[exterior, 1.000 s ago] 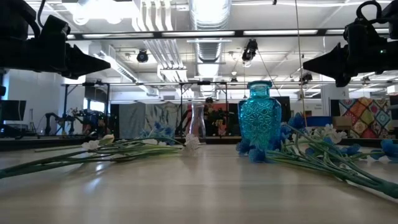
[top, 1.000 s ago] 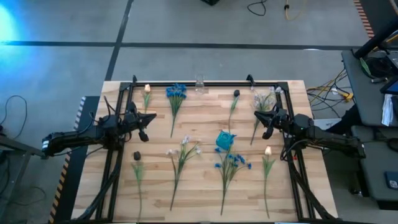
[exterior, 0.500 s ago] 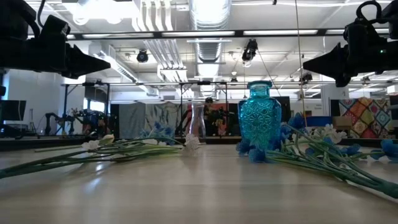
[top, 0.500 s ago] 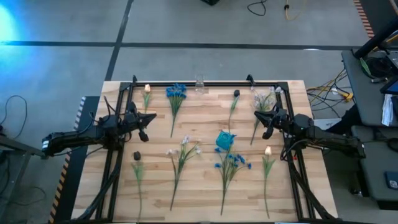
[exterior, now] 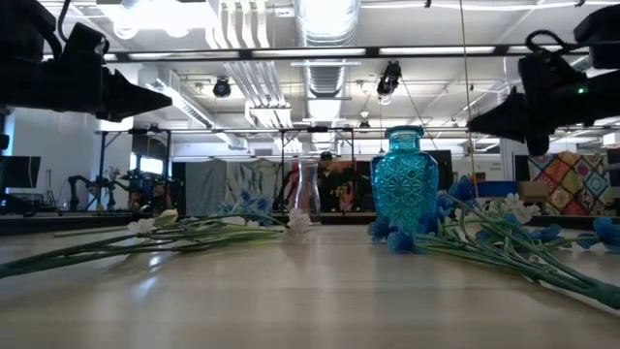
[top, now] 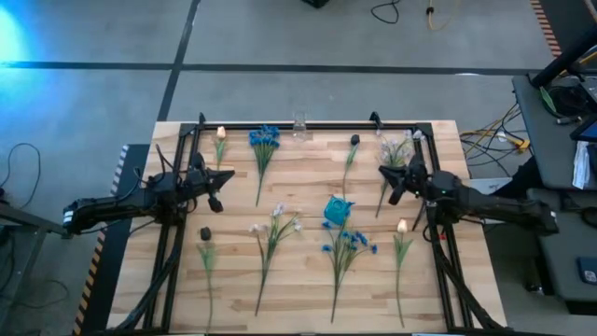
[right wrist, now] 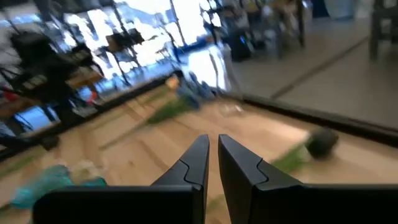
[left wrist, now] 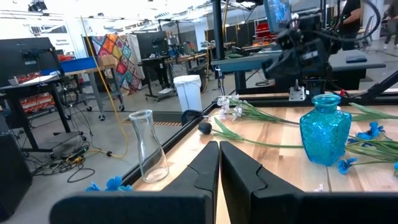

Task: Sort flowers into vase by color
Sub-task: Put the top black tulip into the transparent vase

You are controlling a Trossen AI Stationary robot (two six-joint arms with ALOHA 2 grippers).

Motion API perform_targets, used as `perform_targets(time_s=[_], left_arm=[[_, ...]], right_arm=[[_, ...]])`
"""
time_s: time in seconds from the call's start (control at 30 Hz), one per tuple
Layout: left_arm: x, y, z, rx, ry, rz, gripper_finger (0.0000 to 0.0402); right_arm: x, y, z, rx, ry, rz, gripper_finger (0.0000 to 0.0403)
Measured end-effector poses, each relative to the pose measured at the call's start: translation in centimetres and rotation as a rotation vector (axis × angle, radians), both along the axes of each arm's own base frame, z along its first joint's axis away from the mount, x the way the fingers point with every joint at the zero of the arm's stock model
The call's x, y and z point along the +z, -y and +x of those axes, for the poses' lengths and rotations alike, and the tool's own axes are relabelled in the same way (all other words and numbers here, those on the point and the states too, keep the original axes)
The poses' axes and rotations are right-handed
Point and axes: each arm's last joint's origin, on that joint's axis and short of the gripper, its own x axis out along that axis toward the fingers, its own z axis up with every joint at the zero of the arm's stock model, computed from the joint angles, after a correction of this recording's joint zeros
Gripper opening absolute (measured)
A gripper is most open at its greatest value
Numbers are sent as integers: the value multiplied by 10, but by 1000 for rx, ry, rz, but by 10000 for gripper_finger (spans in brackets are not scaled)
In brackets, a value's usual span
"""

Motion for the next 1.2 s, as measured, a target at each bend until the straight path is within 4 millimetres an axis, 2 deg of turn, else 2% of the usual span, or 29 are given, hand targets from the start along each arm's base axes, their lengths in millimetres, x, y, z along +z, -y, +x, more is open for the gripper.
perform_targets(time_s=[0.47,0.53,0.73,0.83,0.97,1.2], left_arm=[[5,0,0,-4,73,-32,0],[5,1,0,-22,73,-35,0],[1,2,1,-62,52,-112,0],[1,2,1,-84,54,-115,0],[1,3,1,-113,60,-137,0],[-2,3,1,-126,39,-167,0]], right_arm=[[-2,6,24,-4,-1,-3,28],[-3,8,26,-50,-15,43,28],[10,15,46,-122,-41,141,33],[15,19,61,-154,-138,159,51],[20,27,85,-244,-264,206,96],[28,53,130,-416,-386,415,166]])
